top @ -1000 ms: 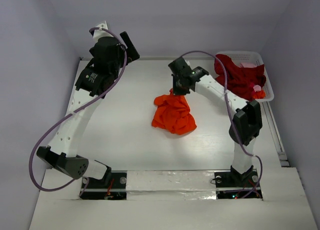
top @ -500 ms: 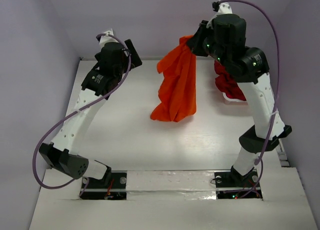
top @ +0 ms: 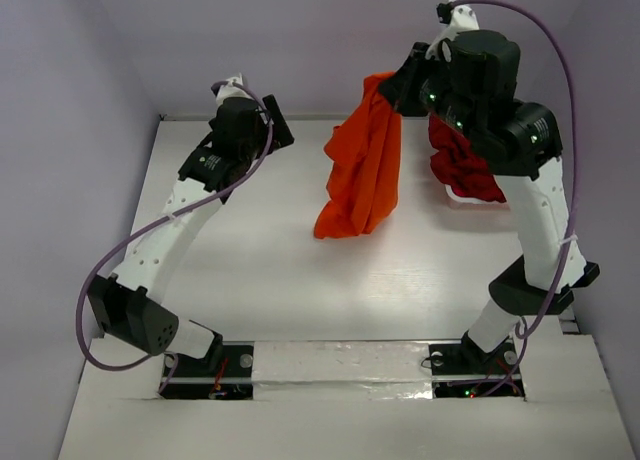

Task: Fold and stack the t-shirts
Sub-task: Flatten out the tshirt

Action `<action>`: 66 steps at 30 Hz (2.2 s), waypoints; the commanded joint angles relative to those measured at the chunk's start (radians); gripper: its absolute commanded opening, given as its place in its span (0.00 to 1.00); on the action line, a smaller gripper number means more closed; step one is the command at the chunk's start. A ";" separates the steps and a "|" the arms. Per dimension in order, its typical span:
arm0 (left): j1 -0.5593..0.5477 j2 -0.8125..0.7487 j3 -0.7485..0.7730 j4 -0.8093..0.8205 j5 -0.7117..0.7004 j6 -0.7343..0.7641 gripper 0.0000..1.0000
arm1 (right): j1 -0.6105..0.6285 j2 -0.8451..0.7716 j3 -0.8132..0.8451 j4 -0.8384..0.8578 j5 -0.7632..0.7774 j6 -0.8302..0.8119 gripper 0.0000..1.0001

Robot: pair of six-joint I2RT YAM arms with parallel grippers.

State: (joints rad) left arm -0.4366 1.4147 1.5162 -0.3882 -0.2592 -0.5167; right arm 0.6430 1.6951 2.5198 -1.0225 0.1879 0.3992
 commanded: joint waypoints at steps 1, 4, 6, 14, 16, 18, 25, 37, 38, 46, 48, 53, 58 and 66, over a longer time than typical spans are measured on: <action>0.004 -0.007 -0.065 0.078 0.055 -0.014 0.87 | 0.001 -0.074 0.063 0.059 0.062 -0.048 0.00; 0.004 0.000 -0.102 0.106 0.078 -0.020 0.88 | 0.001 -0.138 0.054 0.113 0.102 -0.077 0.00; 0.004 0.003 -0.122 0.129 0.092 -0.028 0.89 | -0.008 -0.144 0.129 0.119 0.105 -0.094 0.00; 0.004 0.020 -0.136 0.183 0.192 -0.039 0.90 | -0.017 -0.227 0.099 0.301 0.151 -0.129 0.00; 0.004 0.026 -0.122 0.184 0.210 -0.039 0.90 | -0.017 -0.195 0.135 0.306 0.145 -0.140 0.00; 0.004 0.030 -0.107 0.199 0.225 -0.032 0.90 | -0.017 -0.177 0.174 0.311 0.127 -0.146 0.00; 0.004 0.049 -0.122 0.356 0.521 -0.077 0.89 | -0.026 -0.137 0.171 0.325 0.018 -0.123 0.00; 0.015 -0.023 -0.165 0.393 0.401 -0.128 0.92 | -0.037 -0.051 0.178 0.196 -0.263 -0.052 0.00; 0.015 -0.031 -0.166 0.394 0.388 -0.128 0.92 | -0.037 -0.052 0.177 0.194 -0.274 -0.057 0.00; 0.058 -0.040 -0.258 0.521 0.536 -0.215 0.93 | -0.037 -0.092 0.153 0.170 -0.259 -0.102 0.00; 0.082 -0.019 -0.280 0.581 0.589 -0.246 0.93 | -0.037 -0.109 0.151 0.167 -0.234 -0.114 0.00; 0.082 0.059 -0.300 0.676 0.751 -0.319 0.94 | -0.037 -0.120 0.157 0.168 -0.225 -0.115 0.00; 0.082 0.142 -0.387 1.038 0.967 -0.497 0.94 | -0.037 -0.118 0.152 0.165 -0.222 -0.118 0.00; 0.091 0.280 -0.491 1.872 1.173 -1.034 0.87 | -0.037 -0.112 0.149 0.165 -0.203 -0.129 0.00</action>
State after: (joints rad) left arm -0.3511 1.6955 1.0336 0.9665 0.7898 -1.2976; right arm 0.6098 1.5932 2.6602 -0.9134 -0.0280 0.2935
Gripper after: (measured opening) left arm 0.869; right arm 0.042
